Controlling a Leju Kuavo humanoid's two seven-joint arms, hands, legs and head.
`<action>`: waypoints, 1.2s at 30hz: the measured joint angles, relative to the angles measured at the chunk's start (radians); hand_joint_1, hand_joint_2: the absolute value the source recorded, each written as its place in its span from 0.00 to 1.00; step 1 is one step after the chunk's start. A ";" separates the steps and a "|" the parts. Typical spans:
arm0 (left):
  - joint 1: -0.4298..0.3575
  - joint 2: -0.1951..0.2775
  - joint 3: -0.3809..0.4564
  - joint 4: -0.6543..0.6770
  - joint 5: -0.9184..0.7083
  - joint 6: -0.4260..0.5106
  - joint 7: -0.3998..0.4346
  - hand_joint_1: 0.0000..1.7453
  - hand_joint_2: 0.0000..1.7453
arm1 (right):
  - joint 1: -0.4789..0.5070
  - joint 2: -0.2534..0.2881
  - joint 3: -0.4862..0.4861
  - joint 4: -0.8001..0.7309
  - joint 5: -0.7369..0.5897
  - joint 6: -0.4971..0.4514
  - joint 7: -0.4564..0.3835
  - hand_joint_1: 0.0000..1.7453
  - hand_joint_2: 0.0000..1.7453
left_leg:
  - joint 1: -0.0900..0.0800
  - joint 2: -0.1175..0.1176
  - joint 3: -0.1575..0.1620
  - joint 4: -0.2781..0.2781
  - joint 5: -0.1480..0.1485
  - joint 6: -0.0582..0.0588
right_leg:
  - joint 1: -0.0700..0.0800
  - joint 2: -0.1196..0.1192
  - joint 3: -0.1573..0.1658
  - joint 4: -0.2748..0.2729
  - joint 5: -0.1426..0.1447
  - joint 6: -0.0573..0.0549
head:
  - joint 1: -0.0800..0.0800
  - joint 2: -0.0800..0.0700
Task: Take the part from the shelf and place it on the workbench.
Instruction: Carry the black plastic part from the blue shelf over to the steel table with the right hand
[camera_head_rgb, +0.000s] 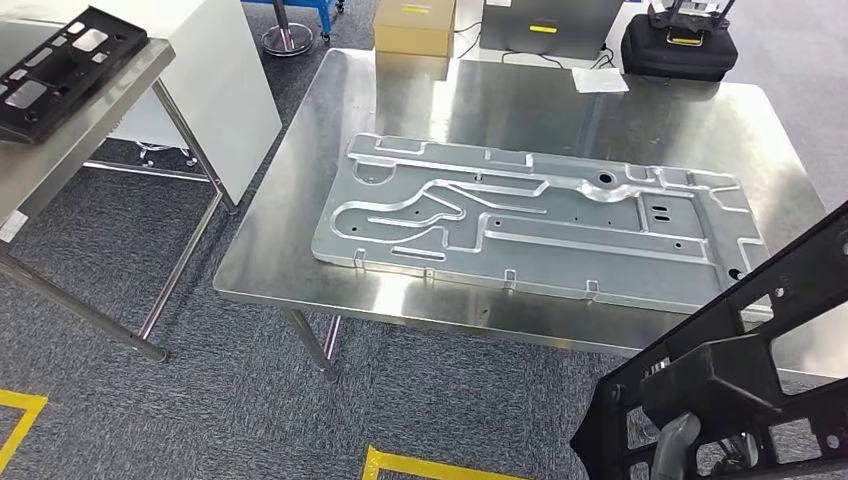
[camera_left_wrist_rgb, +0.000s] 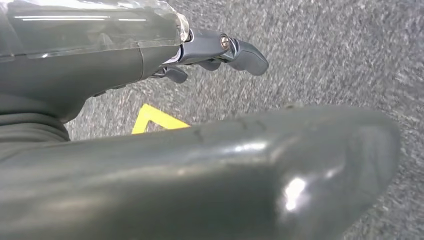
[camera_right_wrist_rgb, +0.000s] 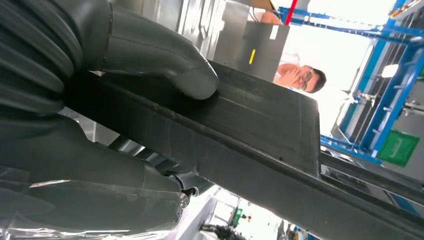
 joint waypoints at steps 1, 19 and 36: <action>0.000 0.000 0.000 0.000 -0.001 -0.001 0.000 0.00 0.00 | -0.001 0.000 0.000 0.000 0.005 -0.010 -0.001 1.00 1.00 | 0.001 -0.001 0.012 0.000 -0.008 -0.001 | -0.002 -0.001 -0.007 -0.029 0.046 0.002 | 0.000 0.000; -0.004 0.007 -0.025 0.000 -0.050 -0.023 0.000 0.00 0.00 | -0.195 -0.174 0.010 -0.116 0.078 -0.222 0.159 1.00 1.00 | -0.006 0.001 -0.005 0.065 -0.026 -0.028 | 0.001 0.000 0.053 -0.234 0.156 -0.053 | -0.006 0.000; -0.017 0.020 -0.083 0.000 -0.116 -0.054 -0.004 0.00 0.00 | -0.761 -0.680 -0.356 0.461 1.084 -0.071 0.754 1.00 1.00 | -0.008 0.000 0.033 -0.021 -0.009 -0.009 | -0.011 -0.007 0.012 -0.251 0.211 -0.001 | -0.003 0.000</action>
